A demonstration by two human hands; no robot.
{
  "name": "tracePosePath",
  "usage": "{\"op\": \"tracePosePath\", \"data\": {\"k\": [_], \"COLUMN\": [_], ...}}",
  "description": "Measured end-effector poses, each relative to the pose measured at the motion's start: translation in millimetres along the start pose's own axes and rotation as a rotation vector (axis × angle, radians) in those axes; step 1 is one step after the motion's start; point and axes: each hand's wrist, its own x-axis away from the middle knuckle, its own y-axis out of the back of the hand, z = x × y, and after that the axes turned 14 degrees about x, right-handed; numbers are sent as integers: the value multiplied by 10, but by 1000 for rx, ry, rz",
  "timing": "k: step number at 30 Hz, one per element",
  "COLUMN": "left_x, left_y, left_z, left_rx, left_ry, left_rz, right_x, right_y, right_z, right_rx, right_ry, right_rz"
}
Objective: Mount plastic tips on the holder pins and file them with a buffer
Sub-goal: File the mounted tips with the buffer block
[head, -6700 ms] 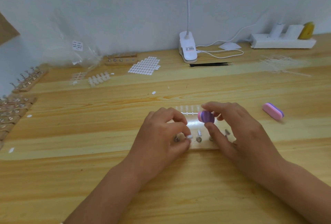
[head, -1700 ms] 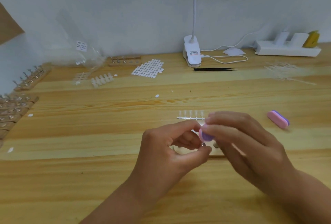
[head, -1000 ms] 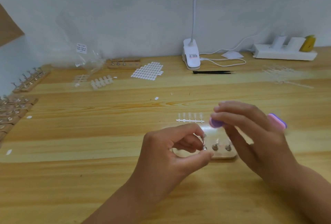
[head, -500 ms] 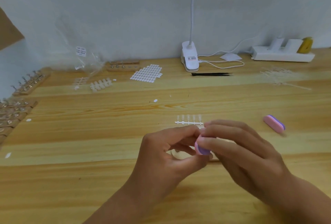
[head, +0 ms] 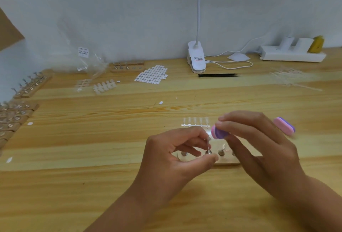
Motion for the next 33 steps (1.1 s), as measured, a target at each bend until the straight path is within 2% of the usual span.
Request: {"op": "tracePosePath", "data": {"k": [4,6,9,14,19,22,28,31,33], "left_x": [4,1,0,7,-10,-19,-2,-1,0], "left_y": [-9,-7,0,-3,12,17,28,17,19], "left_z": [-5,-2,6,-22,-13,-29,-43,-56,-54], "left_rx": [-34,-42,-18,31,142,175,103,-8,-24], "left_ry": [-49,-26,-14,-93,-46,-73,-92,-137,-142], "left_rz": [22,13,6,49,40,61,27,36,26], "right_x": [42,23,-4,17,-8,22,-43,-3,-7], "right_y": [-55,-26,5,-27,25,-8,18,-1,1], "right_z": [86,-10,-21,110,97,163,107,180,136], "right_rx": [2,30,2,-54,-20,-46,10,-51,-26], "right_ry": [111,83,-17,52,-29,10,-98,8,15], "right_rz": [40,66,12,-34,-70,-87,-97,-93,-54]}}
